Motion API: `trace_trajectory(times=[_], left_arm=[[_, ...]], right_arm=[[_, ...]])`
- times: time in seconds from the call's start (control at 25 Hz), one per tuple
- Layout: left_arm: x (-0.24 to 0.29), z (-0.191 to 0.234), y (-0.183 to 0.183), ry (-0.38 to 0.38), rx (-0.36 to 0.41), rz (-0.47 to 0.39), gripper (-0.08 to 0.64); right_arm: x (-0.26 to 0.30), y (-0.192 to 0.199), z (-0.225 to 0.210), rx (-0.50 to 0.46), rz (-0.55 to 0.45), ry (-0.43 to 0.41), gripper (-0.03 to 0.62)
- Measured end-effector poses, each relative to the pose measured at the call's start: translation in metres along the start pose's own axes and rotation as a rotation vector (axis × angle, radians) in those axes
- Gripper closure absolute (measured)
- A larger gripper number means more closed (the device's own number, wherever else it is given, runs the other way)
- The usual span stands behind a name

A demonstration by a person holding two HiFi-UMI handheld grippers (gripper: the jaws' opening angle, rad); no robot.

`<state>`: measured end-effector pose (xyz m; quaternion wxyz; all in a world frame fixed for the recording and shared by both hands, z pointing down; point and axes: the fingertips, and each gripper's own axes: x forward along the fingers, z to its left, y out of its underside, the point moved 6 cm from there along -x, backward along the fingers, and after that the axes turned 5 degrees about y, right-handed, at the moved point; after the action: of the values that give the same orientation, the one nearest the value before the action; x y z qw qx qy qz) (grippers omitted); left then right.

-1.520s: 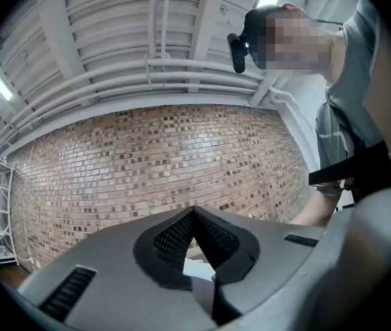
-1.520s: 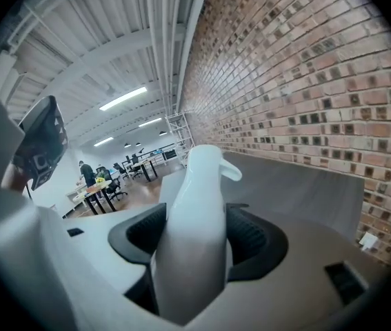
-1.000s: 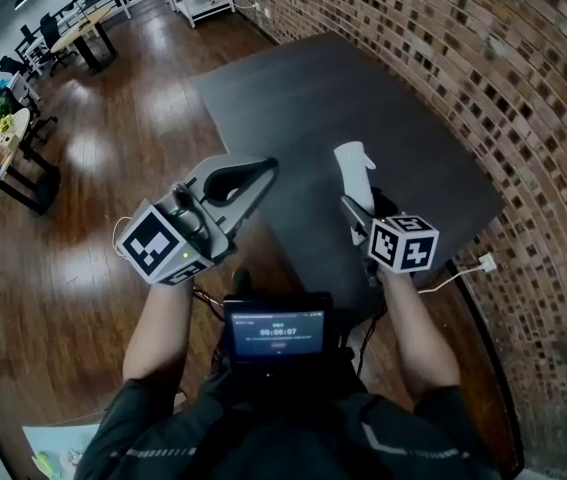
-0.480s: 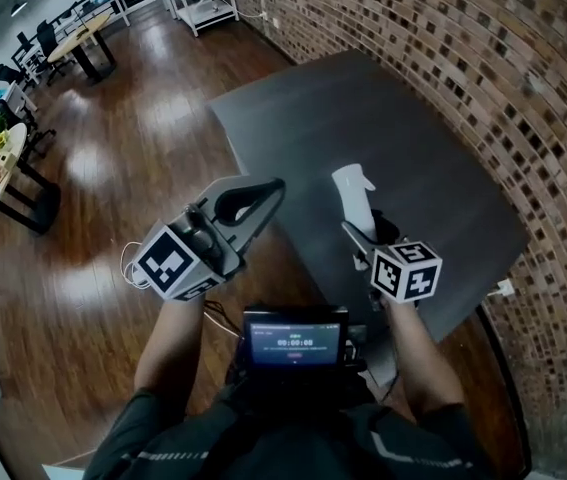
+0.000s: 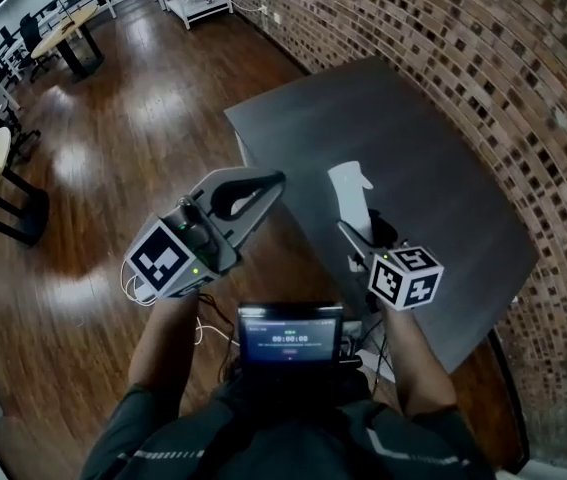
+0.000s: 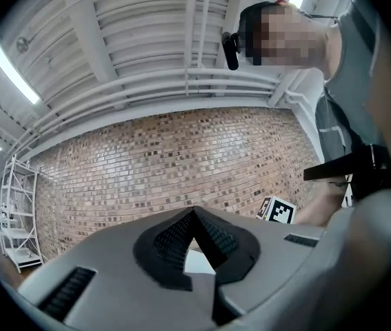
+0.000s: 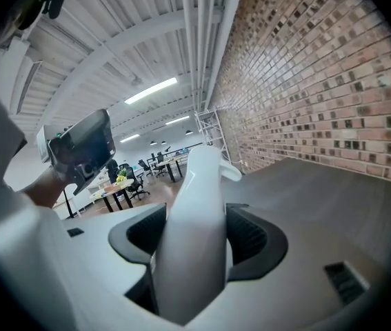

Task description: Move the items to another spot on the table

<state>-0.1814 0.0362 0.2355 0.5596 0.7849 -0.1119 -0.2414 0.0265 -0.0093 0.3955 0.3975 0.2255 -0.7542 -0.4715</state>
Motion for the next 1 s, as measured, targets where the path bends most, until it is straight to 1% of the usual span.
trace_trajectory(times=[0.24,0.44,0.56,0.68,0.8,1.0], left_arm=[[-0.048,0.055,0.0,-0.021,-0.006,-0.012,0.566],[-0.08,0.08,-0.002,-0.058,0.013,-0.022,0.566],[-0.097,0.093,-0.001,-0.085,0.008,-0.017,0.566],[-0.105,0.107,-0.001,-0.092,0.009,-0.005,0.566],[-0.107,0.122,0.001,-0.076,0.022,0.005,0.567],[-0.104,0.167,0.017,-0.045,0.019,-0.004,0.566]], right_arm=[[0.06,-0.026,0.049,-0.019,-0.01,-0.024,0.313],[0.101,-0.036,0.076,-0.047,0.003,-0.065,0.313],[0.121,-0.042,0.089,-0.051,-0.002,-0.086,0.313],[0.139,-0.049,0.095,-0.046,-0.012,-0.096,0.313],[0.159,-0.055,0.094,-0.034,-0.016,-0.093,0.313],[0.197,-0.064,0.082,-0.003,-0.026,-0.063,0.313]])
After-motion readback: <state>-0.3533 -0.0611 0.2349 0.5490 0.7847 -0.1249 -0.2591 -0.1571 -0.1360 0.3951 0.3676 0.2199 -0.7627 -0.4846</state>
